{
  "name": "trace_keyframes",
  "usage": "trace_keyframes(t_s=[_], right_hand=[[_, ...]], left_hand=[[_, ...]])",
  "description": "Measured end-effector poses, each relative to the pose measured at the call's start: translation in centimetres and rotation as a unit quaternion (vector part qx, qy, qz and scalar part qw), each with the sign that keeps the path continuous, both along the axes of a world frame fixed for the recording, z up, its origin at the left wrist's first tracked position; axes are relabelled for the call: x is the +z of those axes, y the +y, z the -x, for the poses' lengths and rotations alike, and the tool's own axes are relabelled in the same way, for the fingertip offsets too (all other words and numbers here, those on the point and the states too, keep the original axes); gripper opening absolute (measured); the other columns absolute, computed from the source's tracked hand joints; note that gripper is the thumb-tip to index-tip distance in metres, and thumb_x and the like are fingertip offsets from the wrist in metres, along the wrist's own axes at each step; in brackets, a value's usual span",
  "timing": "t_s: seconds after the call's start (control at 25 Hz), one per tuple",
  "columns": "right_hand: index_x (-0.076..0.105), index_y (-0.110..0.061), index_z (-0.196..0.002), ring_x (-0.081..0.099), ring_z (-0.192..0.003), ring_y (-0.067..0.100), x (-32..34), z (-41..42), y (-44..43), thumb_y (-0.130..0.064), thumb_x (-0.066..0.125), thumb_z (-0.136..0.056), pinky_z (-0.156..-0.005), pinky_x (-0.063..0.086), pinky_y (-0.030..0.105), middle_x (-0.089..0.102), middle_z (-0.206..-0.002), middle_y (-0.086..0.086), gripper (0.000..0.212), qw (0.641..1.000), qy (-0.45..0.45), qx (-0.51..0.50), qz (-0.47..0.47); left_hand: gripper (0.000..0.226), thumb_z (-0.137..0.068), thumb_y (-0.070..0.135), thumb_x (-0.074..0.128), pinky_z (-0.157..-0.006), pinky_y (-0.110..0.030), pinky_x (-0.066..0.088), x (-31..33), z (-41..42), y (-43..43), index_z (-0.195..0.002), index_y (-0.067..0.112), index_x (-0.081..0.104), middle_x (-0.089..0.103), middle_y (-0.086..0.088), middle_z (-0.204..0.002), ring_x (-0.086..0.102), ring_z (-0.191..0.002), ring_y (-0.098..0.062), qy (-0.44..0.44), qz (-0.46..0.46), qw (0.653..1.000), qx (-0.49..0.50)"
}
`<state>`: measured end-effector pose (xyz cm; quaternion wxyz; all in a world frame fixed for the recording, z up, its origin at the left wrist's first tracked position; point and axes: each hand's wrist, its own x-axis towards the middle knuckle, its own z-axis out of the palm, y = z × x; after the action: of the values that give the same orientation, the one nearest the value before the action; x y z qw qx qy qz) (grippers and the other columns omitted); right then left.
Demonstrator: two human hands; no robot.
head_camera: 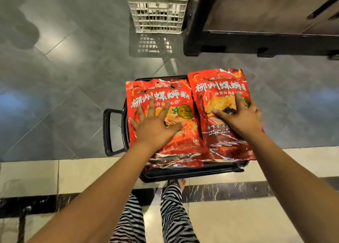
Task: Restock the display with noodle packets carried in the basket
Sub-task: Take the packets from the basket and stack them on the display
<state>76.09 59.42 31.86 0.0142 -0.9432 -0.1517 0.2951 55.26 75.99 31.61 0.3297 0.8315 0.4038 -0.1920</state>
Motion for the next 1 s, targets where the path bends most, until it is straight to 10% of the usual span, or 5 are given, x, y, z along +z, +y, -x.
trace_keyframes(t_s=[1.0], right_hand=[[0.012,-0.041,-0.154,0.036,-0.129,0.049,-10.1,4.0,-0.4,-0.096,0.017,-0.068,-0.096,0.032,0.064,0.027,-0.15,0.03,0.102,0.986,-0.156,-0.021,-0.062]], left_hand=[[0.081,-0.081,0.086,0.006,-0.102,-0.071,0.026,-10.6,-3.0,-5.0,-0.149,0.046,0.023,0.012,-0.007,-0.162,0.013,-0.143,-0.048,-0.034,-0.24,0.97,0.028]])
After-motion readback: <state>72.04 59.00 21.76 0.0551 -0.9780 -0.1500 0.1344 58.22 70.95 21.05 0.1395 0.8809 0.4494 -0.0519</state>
